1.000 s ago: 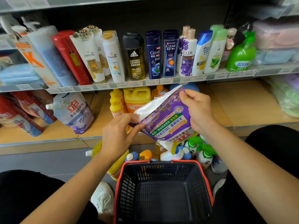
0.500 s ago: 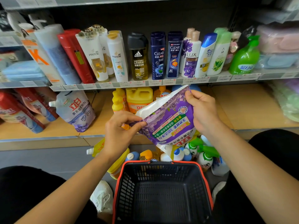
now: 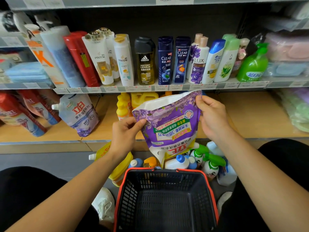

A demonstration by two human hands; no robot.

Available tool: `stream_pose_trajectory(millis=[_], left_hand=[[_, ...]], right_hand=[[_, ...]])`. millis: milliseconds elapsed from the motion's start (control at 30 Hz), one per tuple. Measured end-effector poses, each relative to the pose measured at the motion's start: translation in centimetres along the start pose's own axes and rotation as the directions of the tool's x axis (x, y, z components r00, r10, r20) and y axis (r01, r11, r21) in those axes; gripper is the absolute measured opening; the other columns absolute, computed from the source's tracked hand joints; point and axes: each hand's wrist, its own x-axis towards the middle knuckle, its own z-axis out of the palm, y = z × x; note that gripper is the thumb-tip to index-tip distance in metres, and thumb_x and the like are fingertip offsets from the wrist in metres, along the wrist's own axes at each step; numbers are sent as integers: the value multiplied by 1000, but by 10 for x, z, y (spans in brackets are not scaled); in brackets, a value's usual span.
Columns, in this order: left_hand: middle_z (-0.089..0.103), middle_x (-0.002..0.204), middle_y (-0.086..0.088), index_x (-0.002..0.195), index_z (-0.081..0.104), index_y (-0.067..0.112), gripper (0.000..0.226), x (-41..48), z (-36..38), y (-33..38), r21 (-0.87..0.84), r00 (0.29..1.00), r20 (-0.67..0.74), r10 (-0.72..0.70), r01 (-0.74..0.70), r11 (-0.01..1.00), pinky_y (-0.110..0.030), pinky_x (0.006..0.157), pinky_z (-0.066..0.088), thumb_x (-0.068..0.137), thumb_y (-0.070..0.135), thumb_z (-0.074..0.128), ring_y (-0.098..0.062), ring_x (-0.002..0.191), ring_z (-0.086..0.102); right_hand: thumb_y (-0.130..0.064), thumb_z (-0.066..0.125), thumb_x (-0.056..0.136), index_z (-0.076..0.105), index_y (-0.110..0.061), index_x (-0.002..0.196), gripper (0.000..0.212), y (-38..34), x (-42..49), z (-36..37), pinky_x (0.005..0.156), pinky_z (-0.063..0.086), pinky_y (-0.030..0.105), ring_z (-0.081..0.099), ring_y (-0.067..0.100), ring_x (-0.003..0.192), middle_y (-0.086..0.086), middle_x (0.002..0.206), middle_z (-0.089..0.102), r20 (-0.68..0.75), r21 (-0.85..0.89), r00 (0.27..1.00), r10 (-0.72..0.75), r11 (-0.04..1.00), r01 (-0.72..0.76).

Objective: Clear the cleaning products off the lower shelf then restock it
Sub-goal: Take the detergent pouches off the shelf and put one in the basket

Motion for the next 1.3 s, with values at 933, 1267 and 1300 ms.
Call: stream_pose_trajectory(millis=[933, 1267, 1300], left_hand=[[78, 86, -12, 93, 78, 6, 21, -9, -7, 36, 50, 987, 155, 36, -45, 998, -53, 69, 62, 83, 24, 74, -34, 80, 76], [74, 111, -16, 116, 70, 2, 37, -11, -31, -12, 239, 911, 366, -188, 103, 966, -63, 90, 52, 93, 30, 60, -36, 106, 69], [73, 111, -21, 115, 69, -1, 37, -13, -30, -14, 227, 907, 375, -192, 111, 968, -65, 90, 51, 94, 28, 58, -39, 105, 69]], right_hand=[[-21, 73, 92, 69, -10, 89, 13, 12, -48, 41, 63, 48, 29, 64, 17, 75, 4, 80, 70, 614, -544, 767, -187, 603, 583], [-9, 72, 90, 66, -31, 81, 25, 0, -38, 20, 66, 49, 22, 61, 0, 69, -2, 77, 71, 490, -435, 804, -337, 705, 560], [-9, 71, 90, 66, -28, 82, 22, -1, -35, 18, 65, 48, 21, 59, 0, 67, 0, 74, 70, 472, -431, 813, -340, 716, 549]])
